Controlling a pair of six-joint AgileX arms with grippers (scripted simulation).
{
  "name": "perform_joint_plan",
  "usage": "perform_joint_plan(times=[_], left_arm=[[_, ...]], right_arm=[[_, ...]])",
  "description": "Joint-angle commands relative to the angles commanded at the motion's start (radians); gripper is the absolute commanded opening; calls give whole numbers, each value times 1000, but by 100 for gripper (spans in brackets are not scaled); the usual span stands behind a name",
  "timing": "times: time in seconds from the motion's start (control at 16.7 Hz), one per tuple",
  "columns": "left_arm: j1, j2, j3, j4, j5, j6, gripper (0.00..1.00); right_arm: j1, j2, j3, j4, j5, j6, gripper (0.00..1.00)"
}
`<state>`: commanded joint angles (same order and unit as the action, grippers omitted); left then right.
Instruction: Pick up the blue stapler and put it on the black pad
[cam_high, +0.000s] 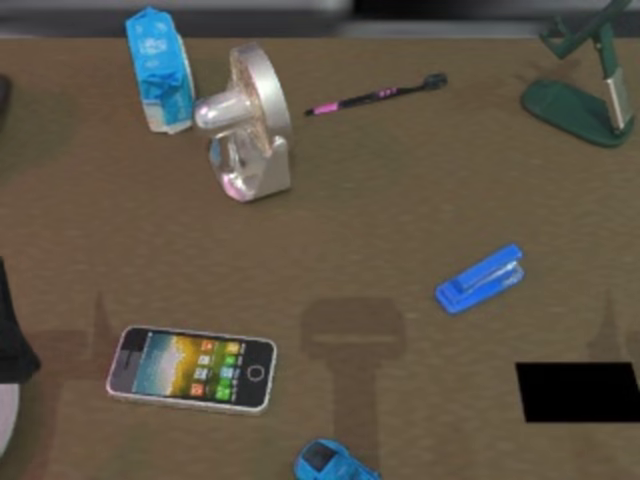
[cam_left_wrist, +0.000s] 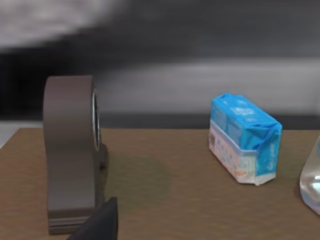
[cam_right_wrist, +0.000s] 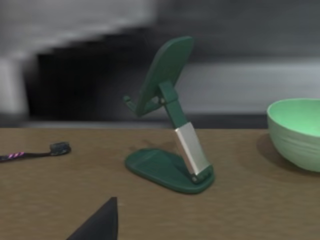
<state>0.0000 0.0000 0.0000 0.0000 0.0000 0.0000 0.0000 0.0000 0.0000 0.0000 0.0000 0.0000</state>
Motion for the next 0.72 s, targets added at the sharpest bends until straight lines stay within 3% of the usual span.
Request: perform_joint_plan(times=[0.36, 0.72], left_arm=[[0, 0, 0, 0, 0, 0, 100], [0, 0, 0, 0, 0, 0, 100]], right_arm=[[31, 103, 104, -78, -3, -100, 100], [129, 570, 532, -374, -1, -483, 100]])
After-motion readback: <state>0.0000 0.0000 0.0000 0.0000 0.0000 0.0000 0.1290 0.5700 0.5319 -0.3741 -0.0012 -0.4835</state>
